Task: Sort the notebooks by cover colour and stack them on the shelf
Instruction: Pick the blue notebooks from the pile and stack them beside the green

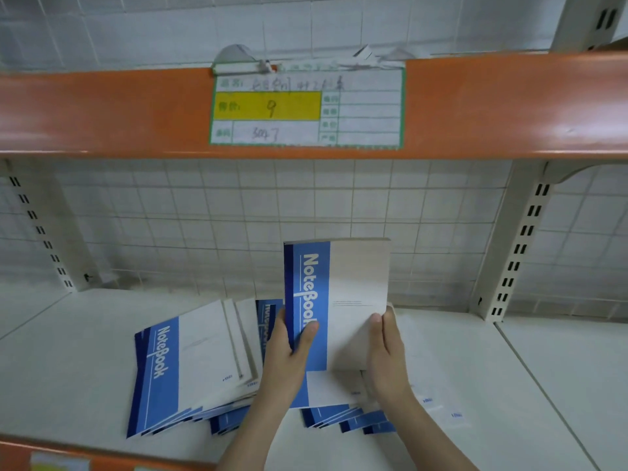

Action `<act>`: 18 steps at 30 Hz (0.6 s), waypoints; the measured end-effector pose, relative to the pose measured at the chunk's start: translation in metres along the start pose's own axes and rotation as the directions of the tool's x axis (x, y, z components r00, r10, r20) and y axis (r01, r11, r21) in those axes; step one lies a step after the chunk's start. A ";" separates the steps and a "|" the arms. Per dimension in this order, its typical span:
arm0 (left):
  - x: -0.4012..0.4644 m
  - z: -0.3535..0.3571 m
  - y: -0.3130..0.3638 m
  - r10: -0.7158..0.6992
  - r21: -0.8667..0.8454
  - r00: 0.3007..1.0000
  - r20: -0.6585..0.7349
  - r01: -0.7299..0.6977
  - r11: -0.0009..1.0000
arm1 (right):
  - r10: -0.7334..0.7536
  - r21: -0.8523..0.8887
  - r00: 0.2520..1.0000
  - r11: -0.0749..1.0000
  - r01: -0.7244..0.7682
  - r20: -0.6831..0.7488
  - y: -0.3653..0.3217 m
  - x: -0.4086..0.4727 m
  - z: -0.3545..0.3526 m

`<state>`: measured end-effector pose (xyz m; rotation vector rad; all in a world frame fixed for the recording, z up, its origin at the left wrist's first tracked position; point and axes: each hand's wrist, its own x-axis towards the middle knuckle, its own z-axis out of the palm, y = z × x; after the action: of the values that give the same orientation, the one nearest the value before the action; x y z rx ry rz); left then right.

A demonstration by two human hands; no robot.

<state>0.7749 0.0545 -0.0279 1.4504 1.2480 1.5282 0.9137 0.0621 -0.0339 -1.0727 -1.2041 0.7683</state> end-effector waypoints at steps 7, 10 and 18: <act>0.000 -0.001 0.000 -0.014 0.077 1.000 -0.010 0.015 0.997 | -0.058 -0.354 0.998 0.934 0.055 0.004 -0.006 0.003 -0.006; 0.000 -0.004 0.005 -0.138 0.104 0.990 0.037 0.133 0.986 | 0.093 -0.430 0.993 0.901 -0.054 0.070 -0.011 0.011 -0.018; -0.005 0.014 0.017 -0.533 0.094 0.843 0.064 0.527 0.845 | 0.538 -0.381 0.841 0.792 -0.477 0.064 -0.015 0.008 -0.049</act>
<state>0.7913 0.0471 -0.0145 1.0695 1.5080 1.0390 0.9616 0.0529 -0.0176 -1.7049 -1.2342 1.1036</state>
